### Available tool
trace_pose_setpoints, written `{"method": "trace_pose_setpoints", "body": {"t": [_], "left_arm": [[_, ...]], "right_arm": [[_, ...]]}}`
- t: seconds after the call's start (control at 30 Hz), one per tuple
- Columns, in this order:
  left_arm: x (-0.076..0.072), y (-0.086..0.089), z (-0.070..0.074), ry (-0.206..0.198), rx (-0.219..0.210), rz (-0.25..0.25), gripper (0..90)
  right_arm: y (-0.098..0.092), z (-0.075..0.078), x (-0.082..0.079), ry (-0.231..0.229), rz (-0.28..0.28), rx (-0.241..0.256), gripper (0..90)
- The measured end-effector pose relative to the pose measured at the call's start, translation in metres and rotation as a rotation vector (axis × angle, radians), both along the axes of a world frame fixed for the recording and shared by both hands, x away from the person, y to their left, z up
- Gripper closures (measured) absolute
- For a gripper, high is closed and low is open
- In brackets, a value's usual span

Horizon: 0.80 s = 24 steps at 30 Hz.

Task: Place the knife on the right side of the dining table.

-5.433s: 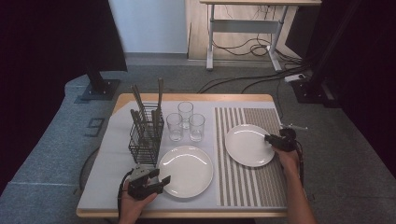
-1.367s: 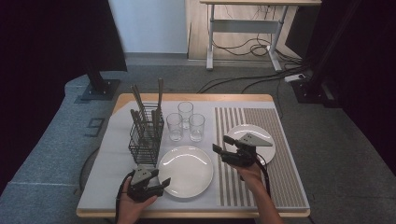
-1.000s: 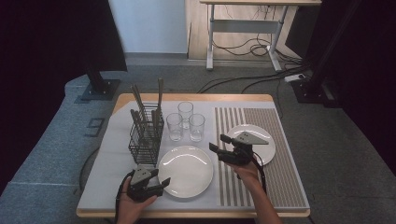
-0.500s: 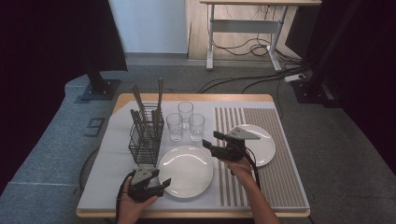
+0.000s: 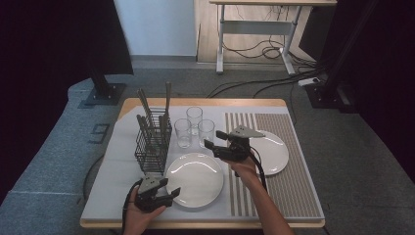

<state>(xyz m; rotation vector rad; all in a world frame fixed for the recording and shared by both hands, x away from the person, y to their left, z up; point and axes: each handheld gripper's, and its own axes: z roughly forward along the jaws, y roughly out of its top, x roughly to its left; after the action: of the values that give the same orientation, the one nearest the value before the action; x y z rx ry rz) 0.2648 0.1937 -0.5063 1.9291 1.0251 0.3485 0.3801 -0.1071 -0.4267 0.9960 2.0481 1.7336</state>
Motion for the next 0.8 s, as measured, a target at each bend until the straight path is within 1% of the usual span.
{"method": "trace_pose_setpoints", "body": {"t": [0.03,0.1,0.13,0.23,0.37,0.53,0.57,0.67,0.8], "left_arm": [[0.0,0.0,0.0,0.001,0.0,-0.001,36.2],[0.0,0.0,0.0,0.002,-0.004,-0.002,36.2],[0.0,0.0,0.001,0.002,-0.01,-0.002,36.2],[-0.001,0.001,0.001,0.0,-0.009,-0.006,36.3],[0.0,0.0,0.0,0.003,-0.011,-0.011,36.3],[0.001,0.003,0.0,0.006,-0.013,-0.011,36.4],[0.001,0.004,0.0,0.004,-0.016,-0.007,36.4],[0.001,0.007,0.001,0.002,-0.025,0.003,36.5],[0.001,0.009,0.002,0.001,-0.025,0.009,36.5]], "right_arm": [[0.002,0.002,0.001,-0.002,0.002,-0.005,34.2],[0.007,0.009,0.004,-0.005,-0.005,0.001,34.3],[0.008,0.01,0.005,-0.006,-0.006,0.001,34.3],[0.012,0.011,0.007,0.0,-0.004,0.003,34.3],[0.02,0.009,0.011,0.003,-0.002,-0.015,34.2],[0.026,0.008,0.016,0.012,-0.009,-0.003,34.9],[0.028,0.008,0.019,0.021,-0.014,0.005,35.3],[0.029,0.007,0.021,0.028,-0.013,0.004,35.2],[0.033,0.008,0.026,0.035,-0.011,-0.001,35.3]]}}
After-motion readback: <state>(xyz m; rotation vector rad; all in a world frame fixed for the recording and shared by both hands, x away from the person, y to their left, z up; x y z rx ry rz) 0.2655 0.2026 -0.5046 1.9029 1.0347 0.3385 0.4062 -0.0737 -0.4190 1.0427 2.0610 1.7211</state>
